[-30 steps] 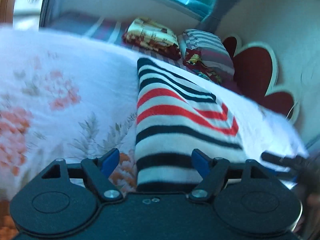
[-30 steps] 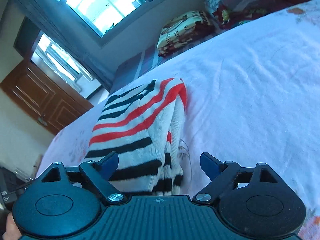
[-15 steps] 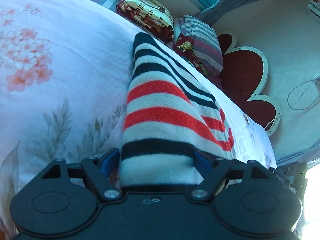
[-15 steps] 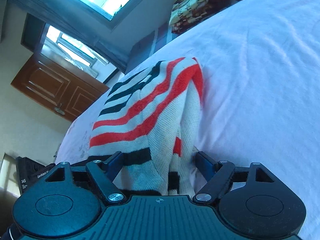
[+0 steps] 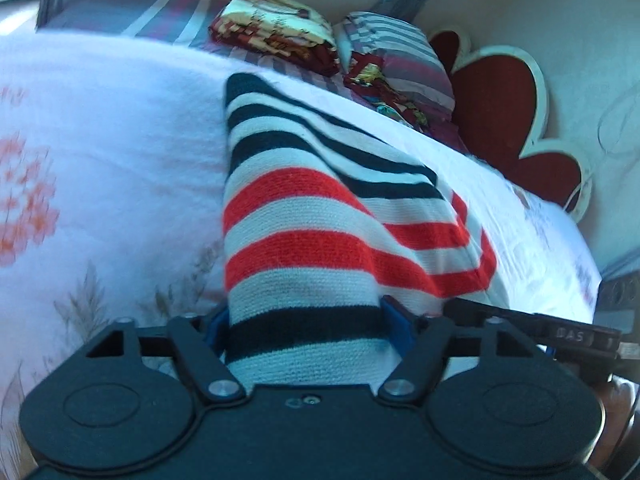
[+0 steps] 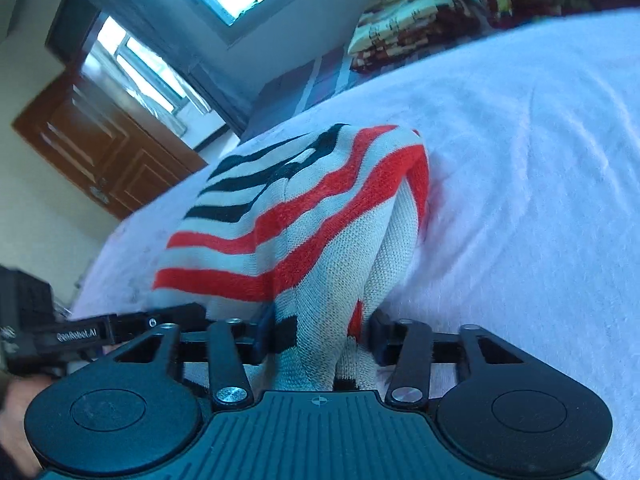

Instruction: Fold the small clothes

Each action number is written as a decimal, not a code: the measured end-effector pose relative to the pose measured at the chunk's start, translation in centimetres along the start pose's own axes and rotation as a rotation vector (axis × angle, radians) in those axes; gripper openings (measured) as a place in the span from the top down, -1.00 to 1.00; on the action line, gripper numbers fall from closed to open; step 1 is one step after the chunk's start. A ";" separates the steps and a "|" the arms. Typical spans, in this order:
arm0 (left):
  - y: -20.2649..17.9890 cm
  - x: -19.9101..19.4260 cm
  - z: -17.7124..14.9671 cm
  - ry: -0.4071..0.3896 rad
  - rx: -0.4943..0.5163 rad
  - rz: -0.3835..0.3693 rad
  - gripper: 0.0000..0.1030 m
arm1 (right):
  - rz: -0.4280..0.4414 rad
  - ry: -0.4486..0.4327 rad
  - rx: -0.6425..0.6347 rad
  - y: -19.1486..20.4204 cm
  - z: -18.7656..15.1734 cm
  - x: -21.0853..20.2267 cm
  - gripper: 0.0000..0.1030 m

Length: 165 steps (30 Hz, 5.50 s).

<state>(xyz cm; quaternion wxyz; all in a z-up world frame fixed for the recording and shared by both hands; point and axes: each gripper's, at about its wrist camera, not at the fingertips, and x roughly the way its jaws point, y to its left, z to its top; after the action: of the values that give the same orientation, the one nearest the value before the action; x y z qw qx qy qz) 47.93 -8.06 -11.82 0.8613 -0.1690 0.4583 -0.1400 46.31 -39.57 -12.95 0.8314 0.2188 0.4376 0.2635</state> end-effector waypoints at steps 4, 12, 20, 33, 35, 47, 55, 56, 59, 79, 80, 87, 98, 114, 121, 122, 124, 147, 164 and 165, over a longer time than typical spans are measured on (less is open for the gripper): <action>-1.4 -0.6 -0.1 -0.015 0.074 0.041 -0.06 | -0.023 -0.033 -0.026 0.9 -0.7 -0.5 0.33; -4.2 -3.0 -0.4 -0.070 0.166 0.061 0.08 | -0.045 -0.099 -0.113 4.4 -1.0 -2.9 0.36; -4.7 -5.9 -1.1 -0.115 0.193 0.015 0.08 | -0.086 -0.131 -0.160 7.8 -1.9 -4.8 0.36; 6.4 -13.6 -1.8 -0.158 0.146 0.006 0.08 | -0.097 -0.106 -0.237 21.4 -5.1 2.1 0.36; 9.6 -15.4 -2.0 -0.158 0.133 0.023 0.08 | -0.082 -0.089 -0.245 24.3 -6.1 4.8 0.36; 25.9 -23.6 -3.3 -0.122 0.027 0.095 0.07 | 0.037 0.005 -0.251 36.5 -12.0 18.9 0.36; 30.1 -21.7 -5.2 -0.148 -0.122 -0.040 -0.34 | 0.066 0.063 -0.019 29.2 -12.1 20.4 0.33; 30.4 -21.8 -5.2 -0.150 -0.129 -0.050 -0.35 | 0.067 0.062 -0.013 29.1 -12.0 20.6 0.28; 31.2 -23.0 -5.1 -0.137 -0.150 -0.064 -0.53 | 0.039 0.060 -0.025 29.4 -11.6 20.5 -0.04; 27.7 -23.2 -3.4 -0.152 0.143 0.104 0.05 | -0.251 0.043 -0.430 36.6 -11.9 22.1 0.60; 27.8 -23.6 -3.4 -0.153 0.134 0.102 0.07 | -0.257 0.029 -0.430 36.9 -12.1 21.4 0.60; 26.5 -28.0 -6.8 -0.207 0.134 0.093 0.15 | -0.178 -0.022 -0.491 38.9 -16.0 14.1 0.61; 25.8 -26.3 -9.4 -0.187 0.184 0.202 -0.07 | -0.252 0.010 -0.482 36.3 -17.9 16.5 0.59; 22.7 -29.6 -13.5 -0.195 0.193 0.345 -0.63 | -0.236 -0.114 -0.392 37.6 -20.6 9.8 -0.69; 18.8 -35.8 -18.1 -0.252 0.111 0.351 -0.80 | -0.244 -0.155 -0.369 38.9 -26.3 1.4 -0.69; 17.9 -37.0 -19.0 -0.267 0.107 0.349 -0.82 | -0.241 -0.159 -0.355 39.1 -27.3 -0.1 -0.69; 15.6 -39.5 -21.1 -0.309 0.130 0.345 -0.89 | -0.230 -0.175 -0.335 39.7 -29.4 -3.1 -0.70; 4.2 -52.1 -32.5 -0.488 0.282 0.391 -0.96 | -0.210 -0.350 -0.413 46.8 -40.3 -19.5 -0.99; 3.2 -51.7 -32.6 -0.487 0.282 0.410 -0.96 | -0.196 -0.357 -0.432 46.2 -39.2 -20.4 -0.99; 3.2 -51.7 -32.6 -0.487 0.282 0.411 -0.96 | -0.195 -0.357 -0.433 46.2 -39.1 -20.5 -0.99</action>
<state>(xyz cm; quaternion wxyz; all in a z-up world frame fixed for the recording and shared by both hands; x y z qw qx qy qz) -6.98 10.01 8.15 0.9704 0.0189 0.2399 0.0188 -7.85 -11.88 6.63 0.9439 0.0359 0.2371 0.2269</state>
